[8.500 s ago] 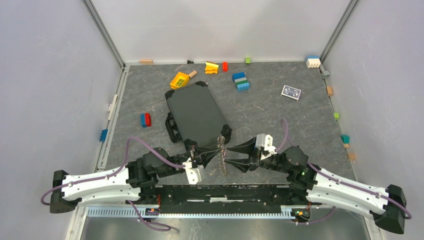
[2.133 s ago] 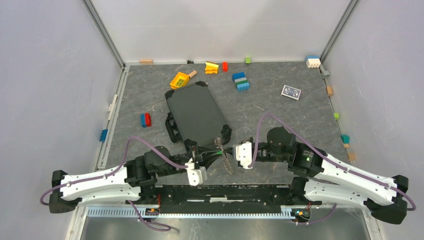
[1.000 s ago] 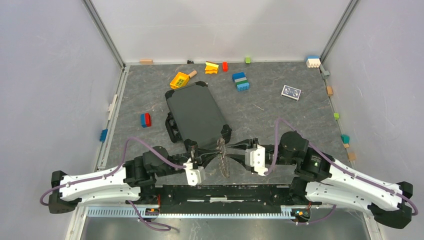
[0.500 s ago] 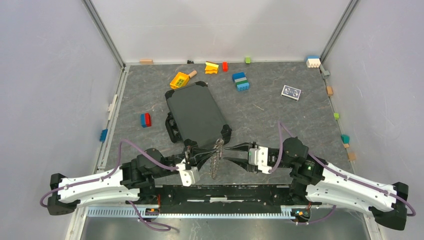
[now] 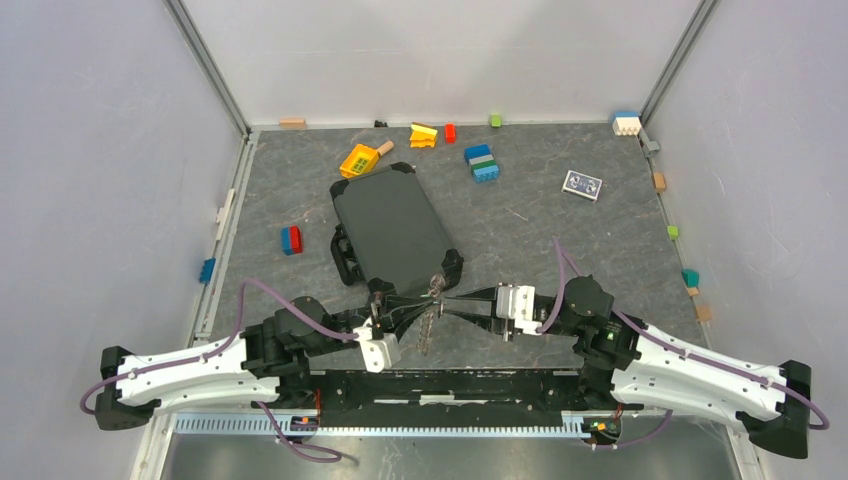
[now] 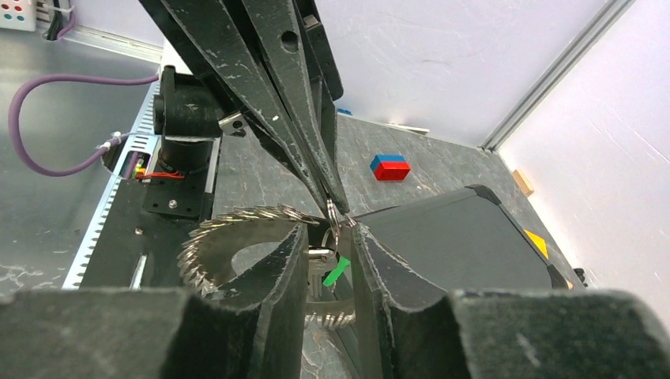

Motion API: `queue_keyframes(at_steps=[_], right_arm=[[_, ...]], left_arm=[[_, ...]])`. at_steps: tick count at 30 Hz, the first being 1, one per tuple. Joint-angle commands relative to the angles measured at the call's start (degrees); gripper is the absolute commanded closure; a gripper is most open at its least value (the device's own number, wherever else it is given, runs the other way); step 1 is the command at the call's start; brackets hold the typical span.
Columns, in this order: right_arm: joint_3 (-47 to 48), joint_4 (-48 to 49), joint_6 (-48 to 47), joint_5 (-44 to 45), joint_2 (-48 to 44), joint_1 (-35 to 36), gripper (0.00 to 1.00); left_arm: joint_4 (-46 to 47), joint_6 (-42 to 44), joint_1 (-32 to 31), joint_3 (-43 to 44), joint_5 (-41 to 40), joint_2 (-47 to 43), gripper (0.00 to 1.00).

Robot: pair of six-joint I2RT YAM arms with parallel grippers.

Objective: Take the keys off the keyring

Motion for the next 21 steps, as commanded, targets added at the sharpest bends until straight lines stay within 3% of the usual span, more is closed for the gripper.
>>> queue_keyframes(at_steps=[1, 9, 18, 21], right_arm=[[-0.31, 2.25, 1.64, 2.27, 0.51, 0.11, 0.69], [-0.83, 1.91, 1.74, 2.44, 0.9, 0.07, 0.71], [-1.08, 1.96, 1.37, 2.61, 1.37, 0.07, 0.91], [-1.1, 2.07, 1.68, 3.28, 1.71, 0.07, 0.94]], left_arm=[[5.3, -1.48, -0.12, 0.4, 0.49, -0.97, 0.98], [5.34, -1.31, -0.12, 0.37, 0.74, -1.19, 0.98], [5.35, -1.39, -0.12, 0.23, 1.01, -1.82, 0.98], [5.59, -1.39, -0.06, 0.0, 1.34, -1.92, 0.98]])
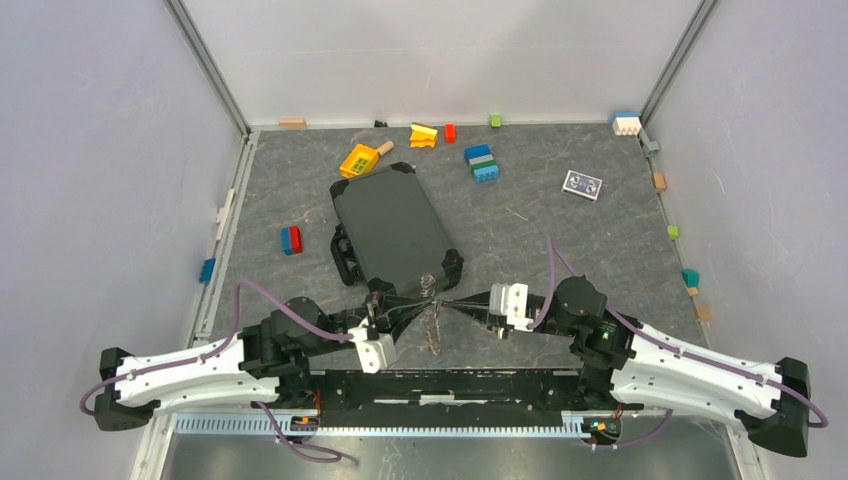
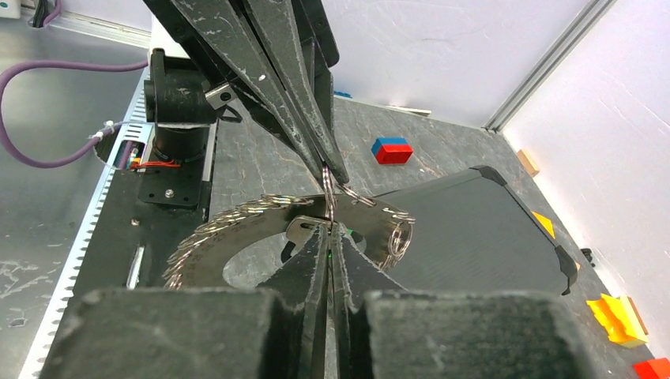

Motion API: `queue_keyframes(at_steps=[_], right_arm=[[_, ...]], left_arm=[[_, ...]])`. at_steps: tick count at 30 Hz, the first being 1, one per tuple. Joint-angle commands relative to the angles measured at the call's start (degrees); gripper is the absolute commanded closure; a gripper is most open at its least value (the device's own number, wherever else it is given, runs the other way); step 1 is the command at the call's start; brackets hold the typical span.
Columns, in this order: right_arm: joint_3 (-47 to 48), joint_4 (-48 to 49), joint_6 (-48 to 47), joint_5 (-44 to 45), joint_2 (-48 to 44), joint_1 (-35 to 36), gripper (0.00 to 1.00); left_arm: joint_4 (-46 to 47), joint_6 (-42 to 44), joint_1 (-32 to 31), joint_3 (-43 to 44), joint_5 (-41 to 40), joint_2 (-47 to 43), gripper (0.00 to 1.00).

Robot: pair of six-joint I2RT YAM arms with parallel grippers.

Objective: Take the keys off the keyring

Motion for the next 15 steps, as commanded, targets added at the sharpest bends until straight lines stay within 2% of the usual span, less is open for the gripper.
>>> queue_keyframes(at_steps=[1, 3, 15], right_arm=[[-0.28, 1.88, 1.08, 1.56, 0.61, 0.07, 0.96], [-0.41, 2.64, 2.06, 2.89, 0.82, 0.07, 1.0], [0.08, 4.22, 4.13, 2.45, 3.7, 0.07, 1.0]], left_arm=[[5.47, -1.39, -0.08, -0.05, 1.16, -0.98, 0.98], [5.86, -1.51, -0.1, -0.29, 1.44, -1.07, 0.98], [6.43, -1.74, -0.1, -0.47, 1.98, -0.75, 0.98]])
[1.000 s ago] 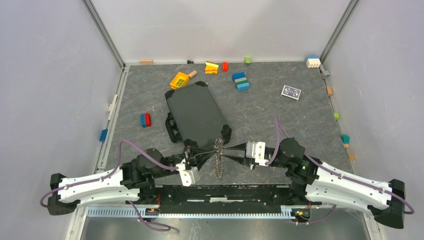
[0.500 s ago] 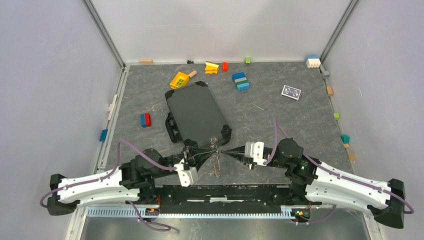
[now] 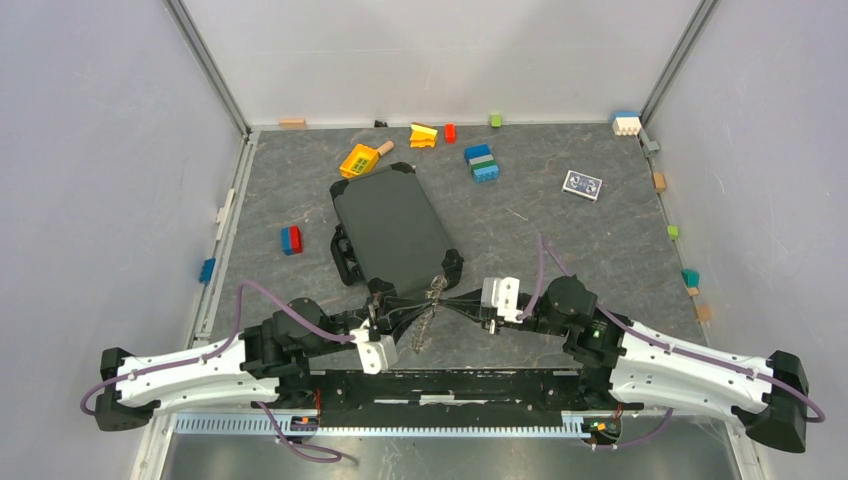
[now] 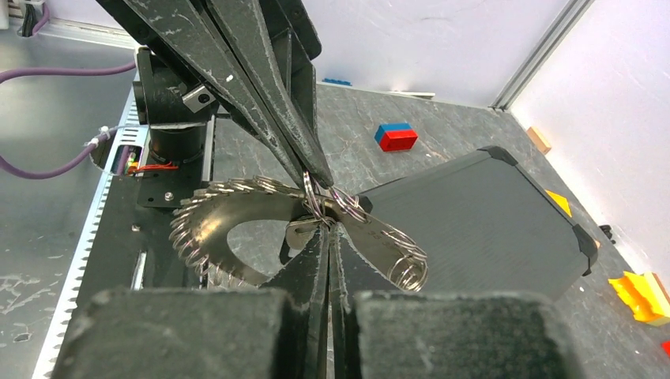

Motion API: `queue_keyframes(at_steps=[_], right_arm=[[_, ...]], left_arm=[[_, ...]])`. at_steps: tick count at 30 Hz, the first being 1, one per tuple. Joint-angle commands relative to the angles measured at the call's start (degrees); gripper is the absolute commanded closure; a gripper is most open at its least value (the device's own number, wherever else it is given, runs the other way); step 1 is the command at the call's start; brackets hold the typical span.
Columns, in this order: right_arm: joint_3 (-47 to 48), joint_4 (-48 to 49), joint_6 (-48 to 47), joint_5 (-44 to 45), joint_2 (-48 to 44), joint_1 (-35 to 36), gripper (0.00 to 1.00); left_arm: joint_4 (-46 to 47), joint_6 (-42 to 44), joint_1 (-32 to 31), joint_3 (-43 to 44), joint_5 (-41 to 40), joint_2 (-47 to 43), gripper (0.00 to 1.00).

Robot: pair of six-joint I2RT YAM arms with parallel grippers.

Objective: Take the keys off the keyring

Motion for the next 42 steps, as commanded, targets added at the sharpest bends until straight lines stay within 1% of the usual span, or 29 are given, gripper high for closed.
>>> queue_keyframes(at_steps=[1, 8, 9, 13, 15, 17, 21, 25, 42], right_arm=[[1.3, 0.92, 0.85, -0.37, 1.36, 0.07, 1.0], [2.8, -1.22, 0.08, -0.8, 2.59, 0.13, 1.0], [2.89, -1.68, -0.1, -0.73, 2.44, 0.07, 0.99], [2.37, -2.45, -1.81, -0.43, 0.37, 0.08, 0.79], [1.2, -1.76, -2.92, -0.63, -1.59, 0.09, 0.73], [-0.38, -0.14, -4.04, -1.05, -3.72, 0.09, 0.71], [-3.03, 4.35, -4.78, -2.79, -7.14, 0.08, 0.7], [-4.01, 7.63, -4.1, -4.48, -7.37, 0.11, 0.72], [-3.39, 10.03, -2.58, -6.25, -4.5, 0.1, 0.71]], left_arm=[[6.15, -1.7, -0.07, 0.49, 1.46, -0.52, 0.98], [6.2, -1.8, -0.11, 0.49, 1.54, -0.46, 0.98], [6.2, -1.8, -0.12, 0.47, 1.55, -0.48, 0.98], [6.28, -1.8, -0.11, 0.37, 1.45, -0.54, 0.98], [6.35, -1.87, -0.12, 0.28, 1.37, -0.54, 0.98], [6.6, -1.93, -0.12, 0.14, 1.23, -0.57, 0.98], [6.73, -2.04, -0.08, 0.11, 1.28, -0.35, 0.98], [7.06, -2.04, -0.12, 0.08, 1.38, -0.14, 0.98], [7.96, -2.13, -0.12, 0.2, 2.09, 0.61, 0.98]])
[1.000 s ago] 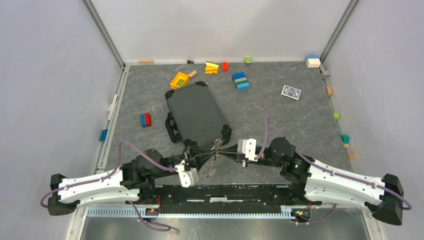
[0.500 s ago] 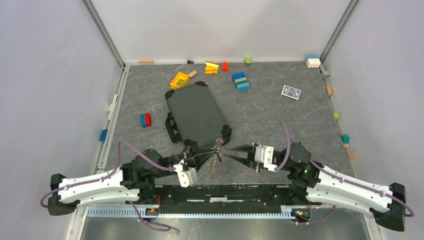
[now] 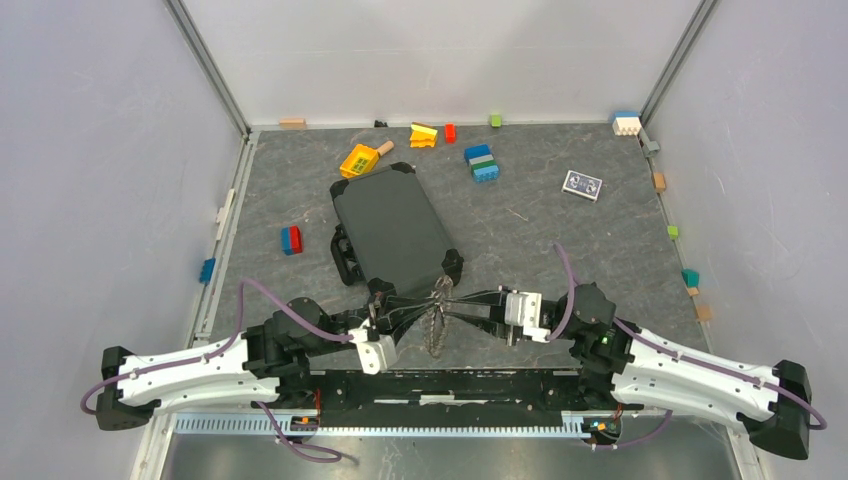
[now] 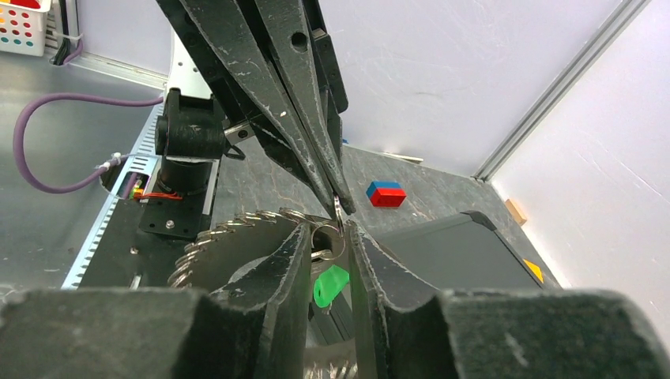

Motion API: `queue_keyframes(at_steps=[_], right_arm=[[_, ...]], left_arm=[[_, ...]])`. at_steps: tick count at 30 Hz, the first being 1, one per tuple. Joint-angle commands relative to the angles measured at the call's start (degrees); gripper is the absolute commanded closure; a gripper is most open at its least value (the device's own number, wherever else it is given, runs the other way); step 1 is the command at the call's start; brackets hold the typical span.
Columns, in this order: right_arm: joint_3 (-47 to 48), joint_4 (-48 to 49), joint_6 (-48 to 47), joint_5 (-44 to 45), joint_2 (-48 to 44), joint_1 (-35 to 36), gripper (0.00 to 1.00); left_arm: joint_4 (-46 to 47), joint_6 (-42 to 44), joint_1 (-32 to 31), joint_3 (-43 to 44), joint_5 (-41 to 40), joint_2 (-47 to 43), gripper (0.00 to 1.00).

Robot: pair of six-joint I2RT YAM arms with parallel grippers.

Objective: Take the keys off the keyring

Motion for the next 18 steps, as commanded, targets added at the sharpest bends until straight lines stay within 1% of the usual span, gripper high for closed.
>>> queue_keyframes(at_steps=[1, 11, 18], right_arm=[[0.19, 3.35, 0.84, -0.68, 0.39, 0.08, 0.71], [-0.29, 5.13, 1.35, -0.49, 1.66, 0.01, 0.75], [-0.25, 4.08, 0.82, -0.43, 2.06, 0.09, 0.74]], left_arm=[[5.2, -1.74, -0.12, 0.22, 1.15, -0.37, 0.98], [6.17, -2.36, -0.05, 0.16, 1.97, 0.47, 0.98], [6.19, -2.19, -0.12, 0.36, 1.96, 0.22, 0.98]])
